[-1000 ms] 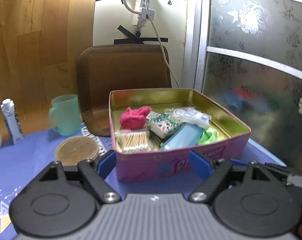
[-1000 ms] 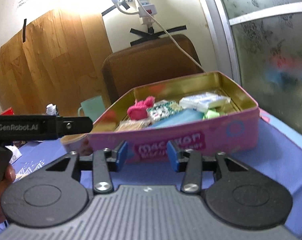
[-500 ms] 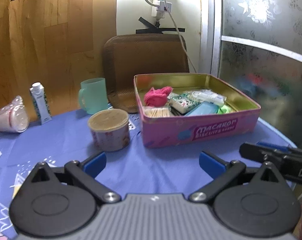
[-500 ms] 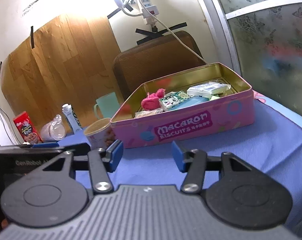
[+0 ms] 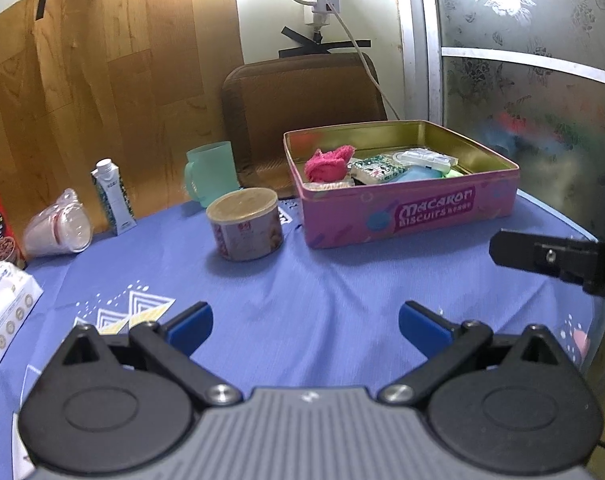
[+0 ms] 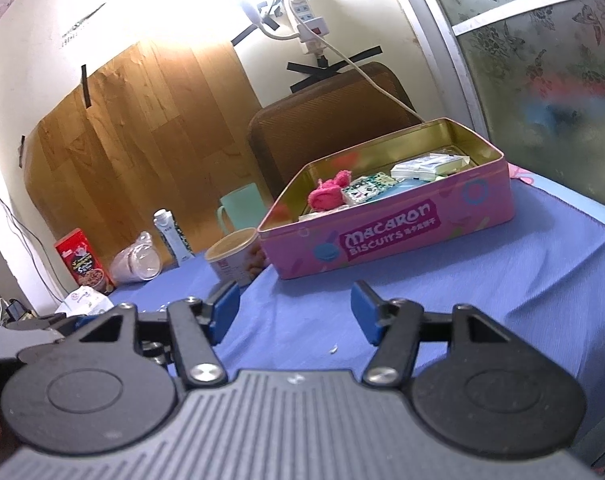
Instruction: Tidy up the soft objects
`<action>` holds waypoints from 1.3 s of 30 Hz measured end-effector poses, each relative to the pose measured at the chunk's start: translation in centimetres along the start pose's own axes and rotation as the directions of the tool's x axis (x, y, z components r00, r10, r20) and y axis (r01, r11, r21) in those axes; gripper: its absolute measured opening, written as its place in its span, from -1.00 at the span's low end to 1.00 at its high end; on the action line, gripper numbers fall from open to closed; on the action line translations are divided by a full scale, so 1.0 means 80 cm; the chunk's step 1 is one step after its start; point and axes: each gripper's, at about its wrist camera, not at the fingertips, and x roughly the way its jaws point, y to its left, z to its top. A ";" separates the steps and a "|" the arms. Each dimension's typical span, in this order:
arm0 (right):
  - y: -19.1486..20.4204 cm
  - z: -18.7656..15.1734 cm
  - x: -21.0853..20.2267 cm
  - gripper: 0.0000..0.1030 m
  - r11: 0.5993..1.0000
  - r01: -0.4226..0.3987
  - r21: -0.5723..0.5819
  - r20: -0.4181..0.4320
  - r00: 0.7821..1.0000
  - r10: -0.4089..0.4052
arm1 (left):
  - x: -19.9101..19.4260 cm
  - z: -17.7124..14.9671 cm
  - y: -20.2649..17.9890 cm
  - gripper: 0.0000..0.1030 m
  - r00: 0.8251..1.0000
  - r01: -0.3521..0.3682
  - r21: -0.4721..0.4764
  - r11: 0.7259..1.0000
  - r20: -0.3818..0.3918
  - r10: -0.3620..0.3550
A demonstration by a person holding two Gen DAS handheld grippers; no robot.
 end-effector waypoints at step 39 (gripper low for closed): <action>-0.023 -0.001 0.052 0.32 1.000 0.013 0.026 -0.050 0.999 -0.012 | 0.069 -0.006 0.005 0.99 0.993 -0.025 -0.031 0.999 -0.120 0.021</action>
